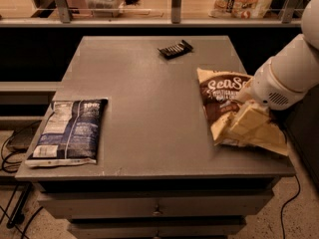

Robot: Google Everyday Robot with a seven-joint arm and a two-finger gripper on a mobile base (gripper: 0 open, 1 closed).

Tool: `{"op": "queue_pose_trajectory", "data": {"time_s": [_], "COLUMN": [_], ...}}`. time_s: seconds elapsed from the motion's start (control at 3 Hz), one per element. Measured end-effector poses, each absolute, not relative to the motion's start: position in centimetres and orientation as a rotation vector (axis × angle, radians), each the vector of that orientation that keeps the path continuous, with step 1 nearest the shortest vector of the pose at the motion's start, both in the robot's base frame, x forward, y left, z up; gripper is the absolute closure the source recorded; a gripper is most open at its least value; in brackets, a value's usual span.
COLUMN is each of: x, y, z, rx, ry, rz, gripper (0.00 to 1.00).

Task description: Move brown chip bag near blue chip bag

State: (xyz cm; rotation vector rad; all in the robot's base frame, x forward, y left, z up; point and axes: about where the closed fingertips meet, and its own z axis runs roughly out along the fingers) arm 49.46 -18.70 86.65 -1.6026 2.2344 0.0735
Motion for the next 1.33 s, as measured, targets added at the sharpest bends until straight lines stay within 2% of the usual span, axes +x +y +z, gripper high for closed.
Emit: {"op": "queue_pose_trajectory", "data": {"time_s": [0.67, 1.0, 1.33], "x": [49.0, 46.4, 46.4], "y": [-15.2, -11.5, -11.5], "z": [90.5, 94.4, 94.4], "rx": [-1.686, -1.764, -1.764], "ry": [2.102, 1.952, 1.952], "rz": [0.045, 0.116, 0.116], "gripper": [0.85, 1.0, 1.0]}}
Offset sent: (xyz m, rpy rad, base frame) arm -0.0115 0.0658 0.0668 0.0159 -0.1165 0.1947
